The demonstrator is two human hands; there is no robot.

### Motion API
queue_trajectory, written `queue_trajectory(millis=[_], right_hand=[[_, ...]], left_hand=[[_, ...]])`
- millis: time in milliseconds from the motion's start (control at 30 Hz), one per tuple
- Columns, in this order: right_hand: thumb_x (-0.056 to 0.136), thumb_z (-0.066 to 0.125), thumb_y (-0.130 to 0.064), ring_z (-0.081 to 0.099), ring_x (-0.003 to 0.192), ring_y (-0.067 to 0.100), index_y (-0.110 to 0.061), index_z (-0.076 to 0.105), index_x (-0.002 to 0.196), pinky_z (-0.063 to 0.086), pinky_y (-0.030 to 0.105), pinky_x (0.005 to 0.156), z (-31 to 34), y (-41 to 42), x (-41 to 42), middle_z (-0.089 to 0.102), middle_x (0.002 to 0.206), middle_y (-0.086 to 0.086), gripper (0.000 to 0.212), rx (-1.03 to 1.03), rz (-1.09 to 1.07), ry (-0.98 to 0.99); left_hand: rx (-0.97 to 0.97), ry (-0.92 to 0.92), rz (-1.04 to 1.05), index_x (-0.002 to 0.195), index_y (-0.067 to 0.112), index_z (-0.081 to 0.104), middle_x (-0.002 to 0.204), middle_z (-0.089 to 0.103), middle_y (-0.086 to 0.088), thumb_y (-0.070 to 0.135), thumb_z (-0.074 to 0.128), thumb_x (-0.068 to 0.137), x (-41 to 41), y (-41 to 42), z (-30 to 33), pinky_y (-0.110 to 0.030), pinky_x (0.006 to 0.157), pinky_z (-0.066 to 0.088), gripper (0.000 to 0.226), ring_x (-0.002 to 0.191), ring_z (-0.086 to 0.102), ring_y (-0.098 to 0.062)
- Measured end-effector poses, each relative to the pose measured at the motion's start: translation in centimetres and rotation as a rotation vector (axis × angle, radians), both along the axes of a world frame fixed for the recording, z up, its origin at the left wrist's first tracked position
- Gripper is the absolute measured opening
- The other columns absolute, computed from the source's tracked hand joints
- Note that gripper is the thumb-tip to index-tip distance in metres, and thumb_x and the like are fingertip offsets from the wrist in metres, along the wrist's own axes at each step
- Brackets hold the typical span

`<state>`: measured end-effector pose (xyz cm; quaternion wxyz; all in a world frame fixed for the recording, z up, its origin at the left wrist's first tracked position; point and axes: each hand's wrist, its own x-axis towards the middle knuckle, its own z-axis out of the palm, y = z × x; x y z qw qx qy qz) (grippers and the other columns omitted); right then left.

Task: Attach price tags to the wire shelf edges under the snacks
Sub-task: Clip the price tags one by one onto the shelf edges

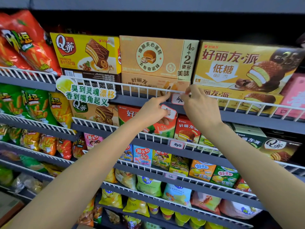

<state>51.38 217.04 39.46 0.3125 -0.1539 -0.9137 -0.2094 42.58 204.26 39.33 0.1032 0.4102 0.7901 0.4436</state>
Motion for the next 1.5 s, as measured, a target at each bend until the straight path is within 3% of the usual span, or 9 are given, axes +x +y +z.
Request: queue_trajectory(millis=[100,200,367,567,733,900,1067,1300,1500], right_hand=[[0.078,0.064,0.001,0.060,0.078,0.032,-0.005,0.065,0.106,0.013,0.019,0.042,-0.2,0.4,0.4,0.057,0.105,0.014,0.029,-0.008,0.062,-0.001],[0.095,0.047,-0.017,0.059,0.084,0.026,-0.017,0.059,0.124,0.042,0.031,0.054,0.8,0.2,0.8,0.056,0.112,0.005,0.031,-0.346,0.202,0.065],[0.090,0.060,-0.026,0.056,0.062,0.006,-0.015,0.066,0.098,0.044,0.018,0.059,4.5,-0.6,1.4,0.063,0.078,0.000,0.015,-0.892,0.548,0.213],[0.088,0.064,-0.015,0.052,0.054,0.001,-0.018,0.064,0.079,0.042,0.018,0.057,9.2,-1.4,2.1,0.061,0.065,-0.004,0.009,-0.821,0.602,0.396],[0.092,0.059,-0.019,0.059,0.068,0.005,-0.018,0.067,0.094,0.046,0.018,0.063,13.8,-1.3,2.2,0.063,0.074,-0.008,0.009,-0.701,0.542,0.586],[0.093,0.055,-0.018,0.057,0.078,0.009,-0.013,0.067,0.099,0.047,0.024,0.068,17.8,-1.0,1.2,0.062,0.082,-0.005,0.015,-0.579,0.505,0.736],[0.093,0.052,-0.015,0.053,0.077,0.007,-0.011,0.066,0.097,0.037,0.004,0.061,20.1,-0.6,-0.4,0.059,0.082,-0.005,0.015,-0.499,0.537,0.771],[0.091,0.054,-0.017,0.054,0.077,0.007,-0.010,0.067,0.095,0.035,0.004,0.061,22.1,-0.4,-2.4,0.060,0.082,-0.005,0.016,-0.423,0.581,0.742],[0.091,0.055,-0.017,0.056,0.073,0.010,-0.010,0.068,0.094,0.038,0.011,0.062,23.1,0.2,-2.9,0.060,0.078,-0.005,0.015,-0.406,0.600,0.713]], left_hand=[[0.065,0.031,0.008,0.144,0.024,0.035,0.133,0.055,-0.005,0.010,0.052,0.094,0.3,-0.2,0.1,-0.023,0.069,0.055,0.054,0.063,0.067,-0.012],[0.263,0.055,0.090,0.115,0.018,0.055,0.100,0.069,-0.006,0.013,0.055,0.093,0.3,-0.6,0.3,-0.021,0.058,0.052,0.022,0.056,0.061,-0.003],[0.494,-0.089,0.047,0.097,0.008,0.054,0.076,0.066,-0.002,0.010,0.058,0.091,1.2,-1.1,2.9,-0.017,0.059,0.053,0.007,0.056,0.062,-0.002],[0.464,0.160,0.053,0.092,0.014,0.058,0.084,0.066,0.005,0.018,0.054,0.094,2.0,0.0,8.4,-0.033,0.072,0.058,0.007,0.073,0.067,-0.009],[0.562,0.411,0.286,0.120,0.012,0.058,0.121,0.058,-0.004,0.012,0.049,0.095,0.9,0.8,14.4,-0.007,0.081,0.035,0.026,0.101,0.055,-0.009],[0.502,0.328,0.238,0.138,0.011,0.044,0.136,0.044,-0.007,0.004,0.049,0.093,-0.3,1.9,17.5,-0.007,0.073,0.031,0.046,0.118,0.050,-0.011],[0.492,0.287,0.142,0.140,0.015,0.043,0.135,0.038,-0.004,-0.003,0.047,0.089,-1.1,2.1,18.2,-0.006,0.066,0.039,0.055,0.107,0.046,-0.004],[0.508,0.266,0.079,0.139,0.018,0.046,0.137,0.047,0.000,-0.006,0.048,0.084,-1.4,1.2,18.1,-0.026,0.095,0.044,0.060,0.115,0.053,-0.010],[0.516,0.198,0.065,0.136,0.017,0.048,0.134,0.055,0.001,-0.009,0.049,0.083,-1.1,0.3,18.3,-0.026,0.097,0.044,0.059,0.109,0.057,-0.011]])
